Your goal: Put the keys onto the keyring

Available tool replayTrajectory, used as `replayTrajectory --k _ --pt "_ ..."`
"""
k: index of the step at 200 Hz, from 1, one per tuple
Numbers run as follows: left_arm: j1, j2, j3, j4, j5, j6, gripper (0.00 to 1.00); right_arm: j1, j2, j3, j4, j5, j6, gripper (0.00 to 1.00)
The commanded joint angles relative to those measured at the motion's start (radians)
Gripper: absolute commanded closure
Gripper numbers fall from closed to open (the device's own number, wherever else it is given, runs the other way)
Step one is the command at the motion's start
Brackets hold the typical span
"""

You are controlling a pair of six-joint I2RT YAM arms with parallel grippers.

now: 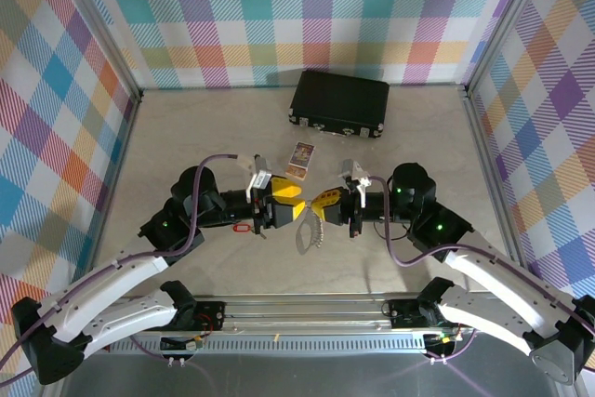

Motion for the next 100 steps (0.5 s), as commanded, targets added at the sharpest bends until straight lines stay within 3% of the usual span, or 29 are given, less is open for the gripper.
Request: replayTrajectory --k 1,49,100 --pt "-0.009 -0.019 -0.025 0.045 0.018 -0.023 0.56 0.004 -0.031 -0.031 0.175 0.003 0.052 1.00" --pt "-0.009 -0.022 -0.055 0.106 0.035 -0.054 0.57 0.005 -0.042 -0.095 0.367 -0.003 0.139 1.00" --pt "-0.010 0.004 -0.054 0.184 0.051 -0.090 0.61 0.006 -0.044 -0.120 0.459 0.004 0.183 1.00"
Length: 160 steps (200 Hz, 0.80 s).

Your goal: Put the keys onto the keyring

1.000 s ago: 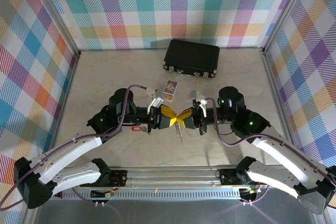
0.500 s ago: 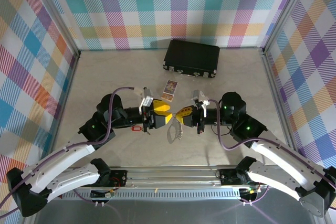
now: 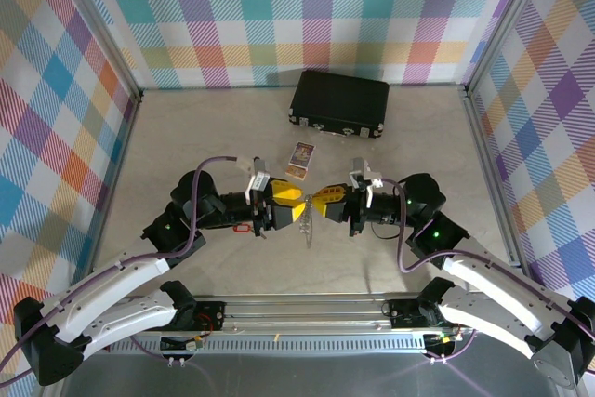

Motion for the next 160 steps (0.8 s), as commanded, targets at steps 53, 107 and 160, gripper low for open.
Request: replayTrajectory --k 53,107,160 --pt "-0.010 0.050 -0.002 0.171 0.050 -0.066 0.68 0.005 -0.004 -0.023 0.177 0.004 0.063 1.00" --pt "-0.009 0.074 -0.006 0.237 0.068 -0.103 0.82 0.005 0.000 -0.041 0.206 0.020 0.071 1.00" --pt "-0.009 0.092 -0.019 0.282 0.088 -0.127 0.90 0.005 -0.008 -0.059 0.231 0.039 0.080 1.00"
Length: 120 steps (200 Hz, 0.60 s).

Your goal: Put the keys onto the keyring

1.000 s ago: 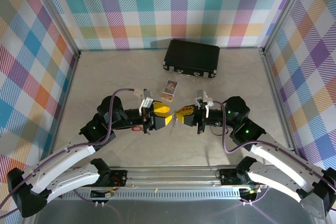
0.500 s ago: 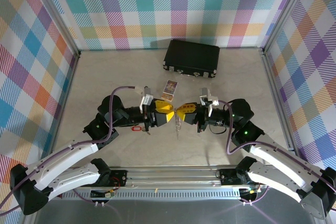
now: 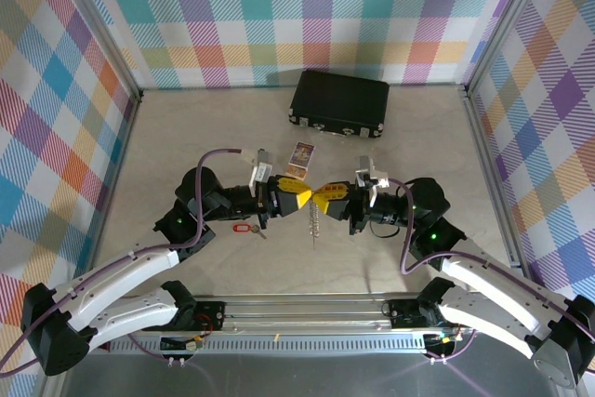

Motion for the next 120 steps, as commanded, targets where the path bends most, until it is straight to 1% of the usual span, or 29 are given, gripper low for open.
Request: replayTrajectory --k 1,24,70,74,101,120 --pt "-0.010 0.007 -0.014 0.069 0.039 -0.020 0.90 0.005 -0.010 -0.016 0.072 0.022 0.011 1.00" --pt "-0.009 0.011 -0.023 0.082 0.042 -0.026 0.86 0.005 -0.018 -0.025 0.080 0.032 0.016 1.00" --pt "-0.009 0.014 -0.035 0.110 0.051 -0.040 0.85 0.005 -0.021 -0.034 0.086 0.040 0.027 1.00" --pt "-0.009 0.013 -0.035 0.112 0.052 -0.042 0.85 0.005 -0.022 -0.036 0.117 0.041 0.028 1.00" --pt "-0.009 0.010 -0.042 0.121 0.056 -0.047 0.85 0.005 -0.020 -0.042 0.134 0.044 0.035 1.00" --pt "-0.010 0.011 -0.047 0.132 0.058 -0.052 0.81 0.005 -0.017 -0.046 0.145 0.047 0.041 1.00"
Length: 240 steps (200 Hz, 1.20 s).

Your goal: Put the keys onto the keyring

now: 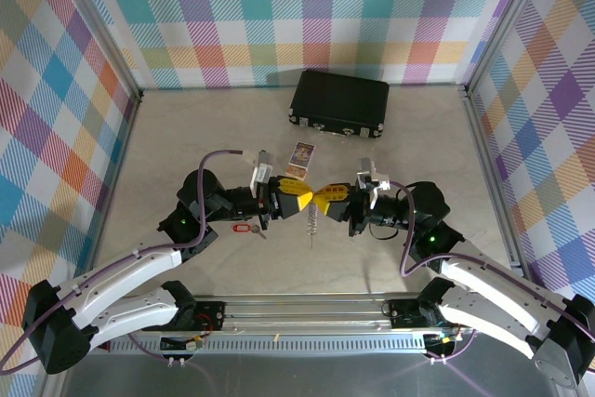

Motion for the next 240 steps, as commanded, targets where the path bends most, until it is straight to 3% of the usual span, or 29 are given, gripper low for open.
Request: replayTrajectory --k 1,130,168,193,240 --pt "-0.009 -0.002 -0.019 0.060 0.043 -0.015 0.81 0.005 -0.010 -0.008 0.087 0.022 0.020 1.00" --pt "-0.009 0.019 -0.032 0.121 0.053 -0.044 0.80 0.005 -0.002 -0.034 0.161 0.045 0.053 1.00" --pt "-0.009 0.024 -0.042 0.125 0.037 -0.042 0.69 0.005 -0.003 -0.034 0.174 0.042 0.058 1.00" --pt "-0.009 0.024 -0.045 0.125 0.025 -0.040 0.67 0.005 -0.006 -0.031 0.175 0.038 0.058 1.00" --pt "-0.010 0.025 -0.044 0.133 0.034 -0.045 0.73 0.005 0.002 -0.037 0.182 0.041 0.060 1.00"
